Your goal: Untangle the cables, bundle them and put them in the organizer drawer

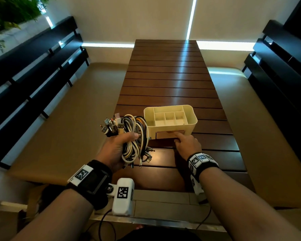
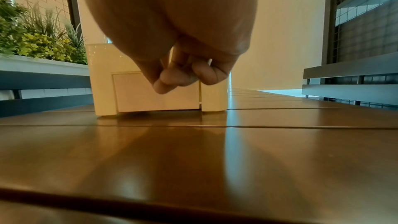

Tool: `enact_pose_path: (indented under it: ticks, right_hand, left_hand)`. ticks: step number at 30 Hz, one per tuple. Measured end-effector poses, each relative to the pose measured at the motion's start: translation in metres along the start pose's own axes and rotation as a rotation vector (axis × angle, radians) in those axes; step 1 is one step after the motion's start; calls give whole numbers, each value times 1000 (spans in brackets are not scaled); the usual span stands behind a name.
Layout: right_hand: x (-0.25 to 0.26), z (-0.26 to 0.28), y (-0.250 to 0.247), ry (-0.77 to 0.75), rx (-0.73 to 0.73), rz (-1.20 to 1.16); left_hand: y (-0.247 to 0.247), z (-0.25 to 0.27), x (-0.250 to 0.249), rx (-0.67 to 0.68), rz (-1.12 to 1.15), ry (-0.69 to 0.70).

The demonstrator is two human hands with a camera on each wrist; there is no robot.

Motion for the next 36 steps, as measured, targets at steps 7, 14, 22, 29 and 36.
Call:
enact_pose_path:
  ticks: [7, 14, 22, 29, 36]
  right_hand:
    - [8, -5, 1, -5, 74, 9]
    - [8, -19, 16, 135, 162, -423]
    - [-2, -7, 6, 107, 166, -587]
    - [-16, 5, -4, 115, 42, -255]
    - [-9, 19, -1, -41, -37, -117]
  left_hand:
    - [-1, -1, -2, -6, -13, -3]
    - [-5, -3, -4, -30, -16, -1]
    - [-12, -6, -4, -39, -26, -13]
    - [-9, -7, -1, -6, -20, -37]
    - [-4, -3, 1, 26, -14, -43]
Point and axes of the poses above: each hand's wrist, its own z-axis away from the middle knuckle, its own y-axis out of the palm, x = y × z, the point moved 3 cm from there along -z, towards the middle knuckle
